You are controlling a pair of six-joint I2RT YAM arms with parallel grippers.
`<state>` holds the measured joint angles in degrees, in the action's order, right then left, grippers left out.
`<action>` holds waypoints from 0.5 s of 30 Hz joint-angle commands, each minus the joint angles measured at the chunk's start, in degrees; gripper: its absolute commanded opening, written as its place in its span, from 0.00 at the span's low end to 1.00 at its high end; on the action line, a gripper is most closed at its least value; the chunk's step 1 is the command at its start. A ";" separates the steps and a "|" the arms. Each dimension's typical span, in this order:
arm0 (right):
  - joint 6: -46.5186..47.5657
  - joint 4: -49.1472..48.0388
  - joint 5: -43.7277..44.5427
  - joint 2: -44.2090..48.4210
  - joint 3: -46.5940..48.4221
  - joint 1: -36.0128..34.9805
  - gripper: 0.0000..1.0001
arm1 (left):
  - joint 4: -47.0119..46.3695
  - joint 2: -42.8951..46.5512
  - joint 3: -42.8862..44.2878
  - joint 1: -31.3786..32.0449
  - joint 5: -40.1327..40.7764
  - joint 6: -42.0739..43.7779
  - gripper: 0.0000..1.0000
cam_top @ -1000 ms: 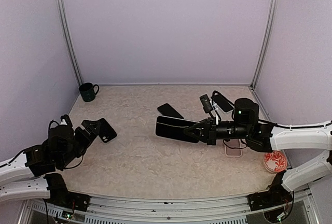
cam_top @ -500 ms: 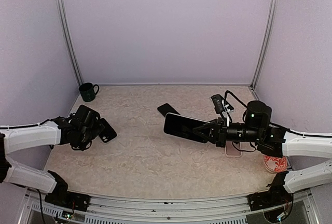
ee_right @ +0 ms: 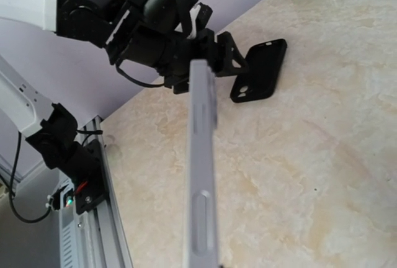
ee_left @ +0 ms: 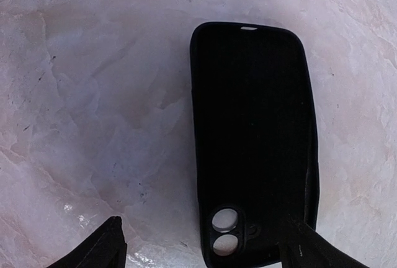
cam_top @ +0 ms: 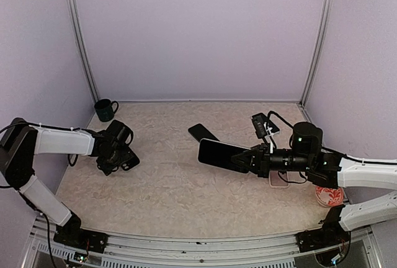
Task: Put the phone into the phone case
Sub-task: Pick up the phone case from the center of the board.
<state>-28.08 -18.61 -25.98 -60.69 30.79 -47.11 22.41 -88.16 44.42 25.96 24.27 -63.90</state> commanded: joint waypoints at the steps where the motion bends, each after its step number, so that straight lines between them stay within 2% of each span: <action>1: 0.37 -1.66 0.03 0.03 2.35 0.44 0.00 | 1.92 -0.21 1.68 -0.95 -0.03 1.10 0.78; 5: 0.02 -1.96 -1.00 -0.03 2.55 0.46 0.00 | 1.93 -1.89 2.48 -1.23 0.07 1.17 0.64; 15: -2.07 -4.86 -0.51 2.11 0.54 0.44 0.00 | 1.95 -5.94 3.22 -1.25 -0.33 1.23 0.48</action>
<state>-29.54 -18.81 -26.20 -60.73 31.09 -47.11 23.40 -93.25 46.37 25.08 24.16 -63.11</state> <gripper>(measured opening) 0.049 0.501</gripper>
